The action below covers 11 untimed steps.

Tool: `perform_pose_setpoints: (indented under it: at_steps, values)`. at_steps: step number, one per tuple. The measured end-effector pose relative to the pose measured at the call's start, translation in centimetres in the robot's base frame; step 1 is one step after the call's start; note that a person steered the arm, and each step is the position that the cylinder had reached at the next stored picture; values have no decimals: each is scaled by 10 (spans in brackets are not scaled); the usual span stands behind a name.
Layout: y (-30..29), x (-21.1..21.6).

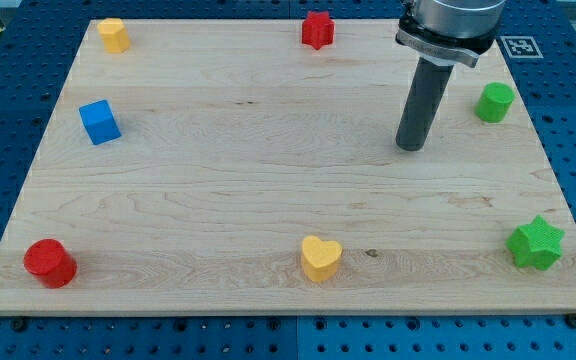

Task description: Move the green circle above the green star

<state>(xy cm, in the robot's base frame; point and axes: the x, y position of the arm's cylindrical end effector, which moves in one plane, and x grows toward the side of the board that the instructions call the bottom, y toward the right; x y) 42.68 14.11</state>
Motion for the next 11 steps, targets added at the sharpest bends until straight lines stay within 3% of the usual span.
perform_pose_setpoints:
  at_steps: [1, 2, 5, 8, 11]
  values:
    - [38, -71]
    - [83, -106]
    - [122, -94]
    - [122, -7]
    - [97, -10]
